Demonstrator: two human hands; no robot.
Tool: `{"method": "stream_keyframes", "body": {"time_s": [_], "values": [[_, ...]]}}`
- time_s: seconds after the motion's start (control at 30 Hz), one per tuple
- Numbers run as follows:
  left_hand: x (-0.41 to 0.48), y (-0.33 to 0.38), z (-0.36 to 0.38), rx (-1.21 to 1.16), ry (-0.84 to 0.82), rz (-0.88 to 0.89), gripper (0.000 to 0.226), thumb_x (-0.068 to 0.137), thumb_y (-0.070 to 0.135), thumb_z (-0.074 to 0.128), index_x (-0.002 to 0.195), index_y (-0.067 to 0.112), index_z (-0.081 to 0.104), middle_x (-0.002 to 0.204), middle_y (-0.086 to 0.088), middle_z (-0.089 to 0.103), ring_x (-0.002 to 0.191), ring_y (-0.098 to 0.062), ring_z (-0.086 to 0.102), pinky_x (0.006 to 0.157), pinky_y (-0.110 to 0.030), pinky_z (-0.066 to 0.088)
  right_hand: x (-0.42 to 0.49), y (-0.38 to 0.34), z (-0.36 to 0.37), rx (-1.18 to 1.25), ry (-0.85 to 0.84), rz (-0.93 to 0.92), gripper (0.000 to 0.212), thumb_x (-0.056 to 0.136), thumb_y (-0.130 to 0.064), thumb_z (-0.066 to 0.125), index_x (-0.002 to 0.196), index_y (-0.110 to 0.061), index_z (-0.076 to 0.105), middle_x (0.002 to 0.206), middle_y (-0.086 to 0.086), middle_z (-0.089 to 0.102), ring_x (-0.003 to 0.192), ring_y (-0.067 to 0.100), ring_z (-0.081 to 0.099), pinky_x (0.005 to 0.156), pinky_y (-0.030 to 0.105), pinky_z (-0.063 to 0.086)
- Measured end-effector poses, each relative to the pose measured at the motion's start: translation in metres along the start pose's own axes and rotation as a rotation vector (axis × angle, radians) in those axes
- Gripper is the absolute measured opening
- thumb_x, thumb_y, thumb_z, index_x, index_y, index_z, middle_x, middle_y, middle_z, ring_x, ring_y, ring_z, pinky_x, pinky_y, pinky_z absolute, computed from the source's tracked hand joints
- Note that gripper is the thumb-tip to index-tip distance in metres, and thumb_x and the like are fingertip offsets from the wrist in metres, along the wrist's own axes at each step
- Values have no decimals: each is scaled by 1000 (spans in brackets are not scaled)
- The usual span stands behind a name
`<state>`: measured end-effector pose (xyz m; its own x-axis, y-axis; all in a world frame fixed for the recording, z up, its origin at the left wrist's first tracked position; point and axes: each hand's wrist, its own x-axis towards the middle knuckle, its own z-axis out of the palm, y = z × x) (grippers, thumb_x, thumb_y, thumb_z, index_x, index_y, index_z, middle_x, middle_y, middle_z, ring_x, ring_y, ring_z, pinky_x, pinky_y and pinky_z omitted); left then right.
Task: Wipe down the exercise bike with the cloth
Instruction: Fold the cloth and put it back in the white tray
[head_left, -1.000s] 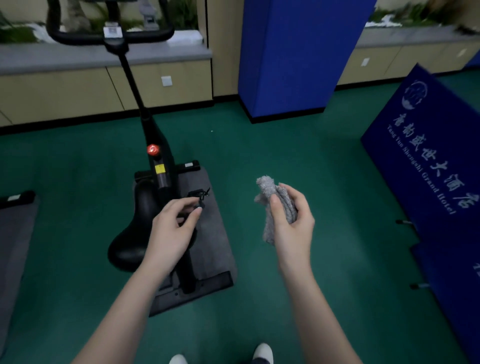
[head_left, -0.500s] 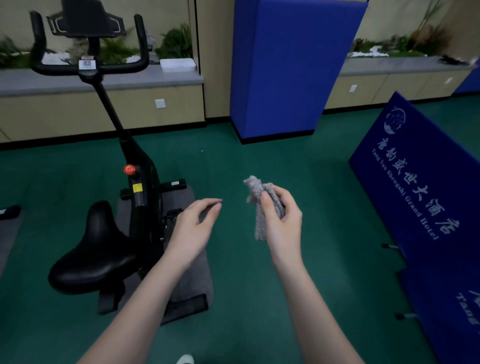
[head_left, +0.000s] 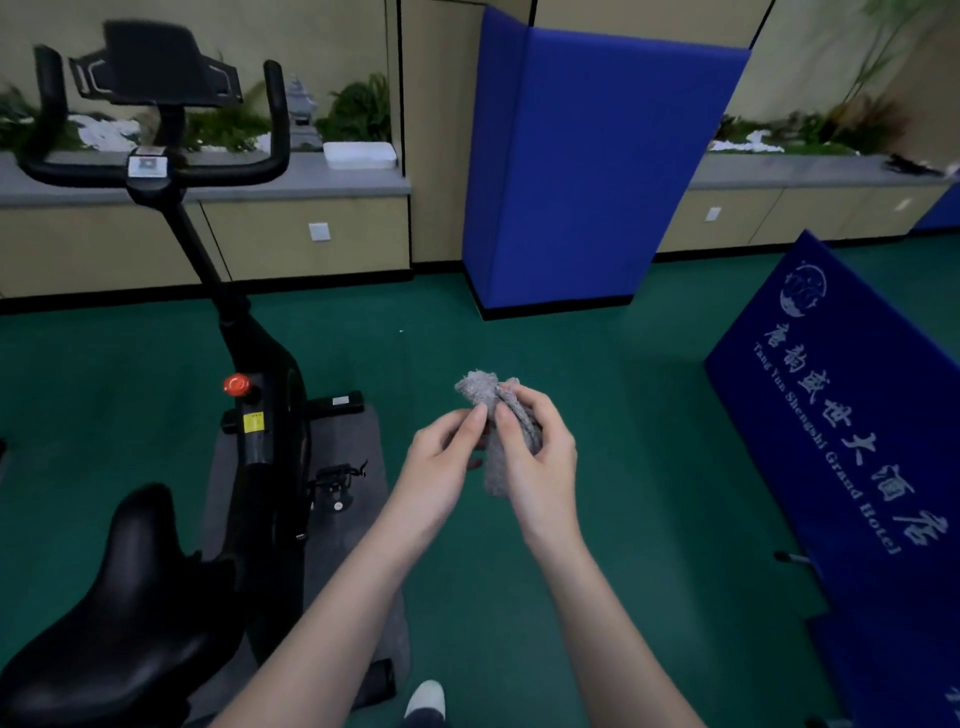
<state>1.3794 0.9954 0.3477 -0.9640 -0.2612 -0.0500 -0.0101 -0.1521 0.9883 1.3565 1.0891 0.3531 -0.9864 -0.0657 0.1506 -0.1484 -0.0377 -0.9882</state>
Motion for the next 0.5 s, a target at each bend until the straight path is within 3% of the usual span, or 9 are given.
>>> {"method": "stream_keyframes", "body": {"time_s": [0.1,0.2,0.33,0.5], "values": [[41,10,-5,-33,37,7,22,97,22,52,92,11,70,83,1,73,79,-8,67,67,-16,50,37,4,18,-12,-13,26,19,95,-9,55,110,-15,65,113,-5,68,110,7,61,100,32,47],[75,15,-8,-35,76,5,19,94,25,57,86,11,69,75,6,72,71,-2,66,61,-13,47,66,8,31,-34,-41,25,20,97,-11,51,109,-15,67,106,-3,70,104,12,64,97,36,49],[115,14,-10,-39,161,-44,19,94,22,57,92,8,70,86,-9,73,79,-14,66,73,-30,50,101,13,40,-25,-94,23,24,98,-9,48,103,-21,69,99,-5,72,98,11,66,90,31,51],[162,7,-11,-109,215,-104,20,96,18,53,95,6,69,95,-12,73,88,-19,68,84,-35,50,152,21,38,17,-127,15,24,98,-6,50,106,-20,68,102,-5,72,99,10,66,88,25,51]]}}
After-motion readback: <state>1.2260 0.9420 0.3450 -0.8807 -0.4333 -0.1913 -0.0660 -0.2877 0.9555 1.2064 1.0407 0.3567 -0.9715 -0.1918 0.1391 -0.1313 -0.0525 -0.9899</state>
